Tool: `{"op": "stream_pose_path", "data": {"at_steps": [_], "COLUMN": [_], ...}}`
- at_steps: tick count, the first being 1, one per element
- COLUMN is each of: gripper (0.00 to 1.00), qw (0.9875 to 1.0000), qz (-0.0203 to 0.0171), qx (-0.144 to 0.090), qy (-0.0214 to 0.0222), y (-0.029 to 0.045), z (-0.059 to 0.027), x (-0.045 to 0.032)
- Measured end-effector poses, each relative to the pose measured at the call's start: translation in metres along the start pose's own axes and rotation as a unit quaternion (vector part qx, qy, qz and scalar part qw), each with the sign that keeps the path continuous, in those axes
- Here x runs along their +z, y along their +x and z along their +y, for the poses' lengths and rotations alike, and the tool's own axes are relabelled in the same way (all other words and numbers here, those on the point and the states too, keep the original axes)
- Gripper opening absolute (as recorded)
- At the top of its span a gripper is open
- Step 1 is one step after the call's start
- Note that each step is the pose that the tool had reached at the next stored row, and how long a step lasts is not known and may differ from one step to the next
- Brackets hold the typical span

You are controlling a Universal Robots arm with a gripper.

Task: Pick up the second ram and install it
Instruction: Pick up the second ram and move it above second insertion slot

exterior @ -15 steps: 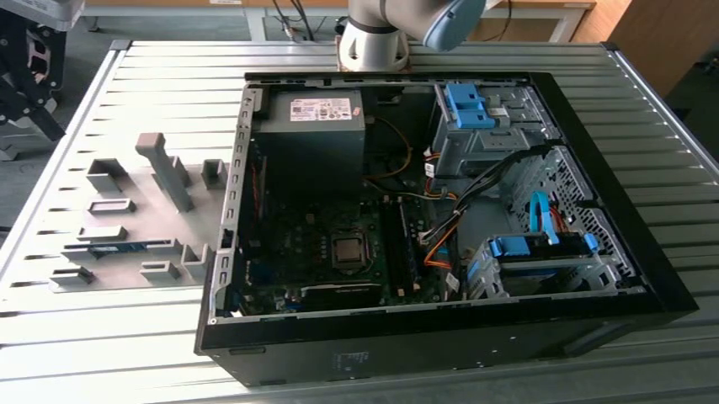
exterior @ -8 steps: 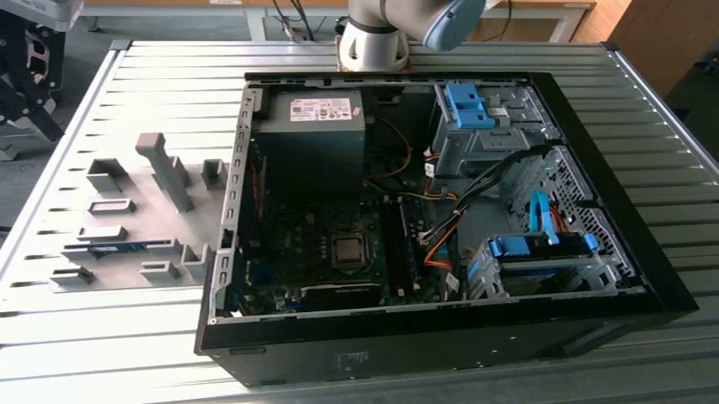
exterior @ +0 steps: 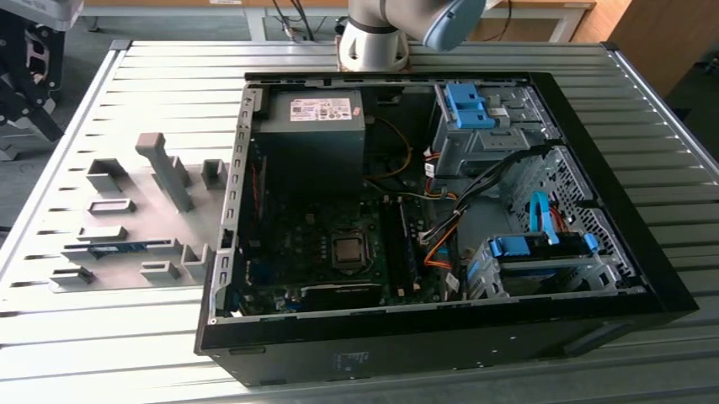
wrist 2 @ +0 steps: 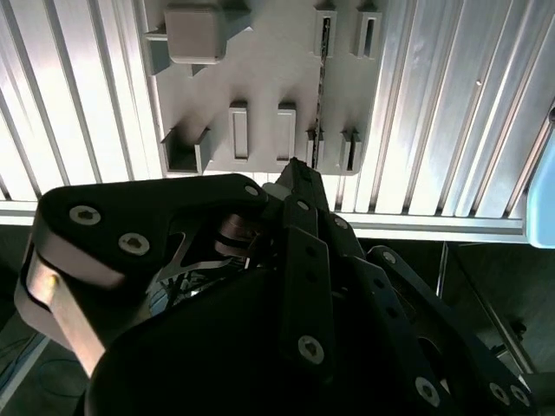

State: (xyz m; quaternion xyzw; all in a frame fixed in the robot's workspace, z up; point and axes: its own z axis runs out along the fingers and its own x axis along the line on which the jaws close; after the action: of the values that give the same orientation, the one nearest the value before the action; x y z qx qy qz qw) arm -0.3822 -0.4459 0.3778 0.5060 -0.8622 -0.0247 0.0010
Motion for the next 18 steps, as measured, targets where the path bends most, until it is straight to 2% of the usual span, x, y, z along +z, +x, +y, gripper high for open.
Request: {"op": "stream_pose_path", "data": {"at_steps": [5,18], "gripper": [0.10,0.10], "qw": [0.9999,0.9999], "qz": [0.0006,0.0007], "qx": [-0.015,-0.016], "qy": [-0.0003,-0.0004], "y": [0.0009,0.0010], "z": [0.0005,0.0006], "x": [0.0000,0.0000]}}
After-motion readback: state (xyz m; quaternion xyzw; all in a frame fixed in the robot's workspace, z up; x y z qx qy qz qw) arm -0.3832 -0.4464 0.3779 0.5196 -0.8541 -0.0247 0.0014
